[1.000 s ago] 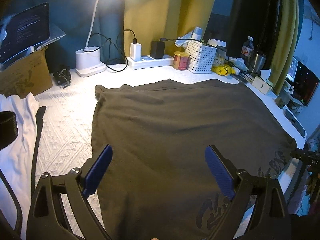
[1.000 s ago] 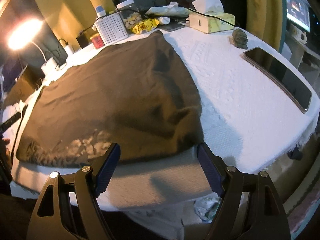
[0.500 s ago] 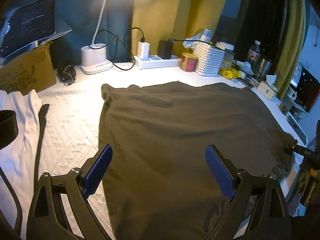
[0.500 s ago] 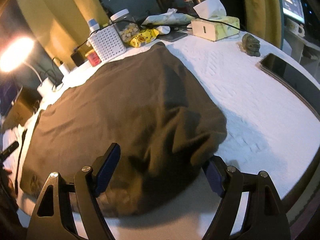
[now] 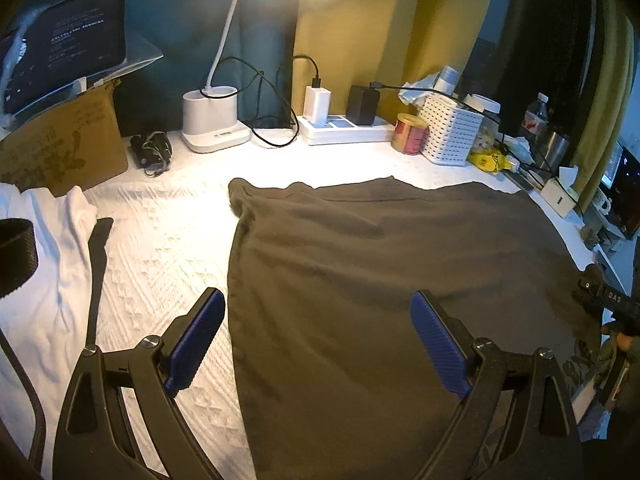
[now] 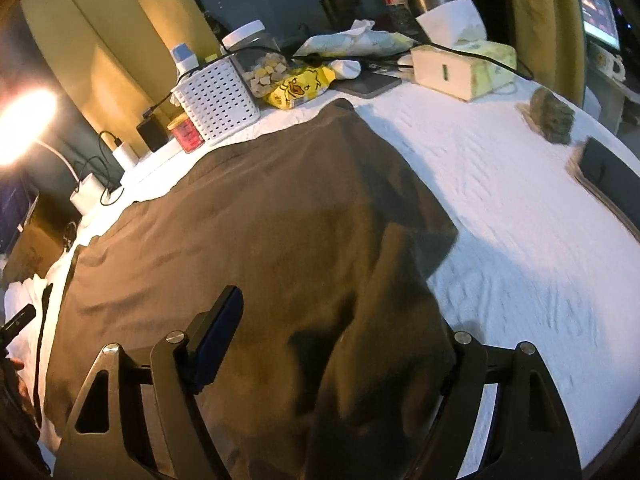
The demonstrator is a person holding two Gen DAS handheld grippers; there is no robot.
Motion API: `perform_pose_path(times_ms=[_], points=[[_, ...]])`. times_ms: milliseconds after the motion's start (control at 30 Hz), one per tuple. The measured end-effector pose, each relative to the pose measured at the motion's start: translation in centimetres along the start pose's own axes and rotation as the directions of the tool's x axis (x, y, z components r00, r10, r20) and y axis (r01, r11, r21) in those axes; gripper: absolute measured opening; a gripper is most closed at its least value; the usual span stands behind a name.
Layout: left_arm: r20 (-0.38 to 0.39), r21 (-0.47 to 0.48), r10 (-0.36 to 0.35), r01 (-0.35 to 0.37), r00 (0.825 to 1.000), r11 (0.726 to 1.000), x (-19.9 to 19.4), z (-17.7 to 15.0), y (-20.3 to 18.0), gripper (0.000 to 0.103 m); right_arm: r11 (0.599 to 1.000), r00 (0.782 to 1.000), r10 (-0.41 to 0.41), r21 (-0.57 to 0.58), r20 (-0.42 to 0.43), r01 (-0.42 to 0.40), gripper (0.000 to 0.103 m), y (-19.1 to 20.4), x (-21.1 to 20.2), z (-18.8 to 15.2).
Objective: Fold small clothes
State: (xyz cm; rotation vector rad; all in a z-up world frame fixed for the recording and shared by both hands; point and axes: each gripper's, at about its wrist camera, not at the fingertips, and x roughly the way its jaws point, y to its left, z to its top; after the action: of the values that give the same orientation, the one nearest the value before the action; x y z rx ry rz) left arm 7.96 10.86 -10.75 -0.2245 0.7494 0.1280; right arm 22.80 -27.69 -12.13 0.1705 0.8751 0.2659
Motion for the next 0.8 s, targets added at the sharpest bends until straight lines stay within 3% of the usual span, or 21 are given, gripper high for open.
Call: perform_pose_path(times_ms=[233,367,533,800], points=[[-0.01,-0.015,-0.01,0.009,1.0,1.0,1.1,0.8,0.8,0.093,1.0,1.0,0.007,-0.008,-0.004,-0.007,0.061,0.1,1.7,1.8],[-0.027,-0.016,-0.013,0.012,1.0,1.0,1.8,1.1,1.3,0.093,0.999,1.0,-0.004,-0.038,-0.001,0.004,0.057,0.6,2.4,2.2],[-0.041,-0.006,-0.032,0.032,0.999,0.999,2.5,1.1,1.5,0.093,0.997,1.0,-0.019,-0.082,-0.013,0.018,0.019,1.0,3.0,2.3],[-0.045,-0.008,-0.059,0.059,0.997,0.998,2.7,1.0,2.5,0.093,0.987,1.0,0.014,-0.158,-0.017,-0.017,0.015,3.4,2.8,2.7]])
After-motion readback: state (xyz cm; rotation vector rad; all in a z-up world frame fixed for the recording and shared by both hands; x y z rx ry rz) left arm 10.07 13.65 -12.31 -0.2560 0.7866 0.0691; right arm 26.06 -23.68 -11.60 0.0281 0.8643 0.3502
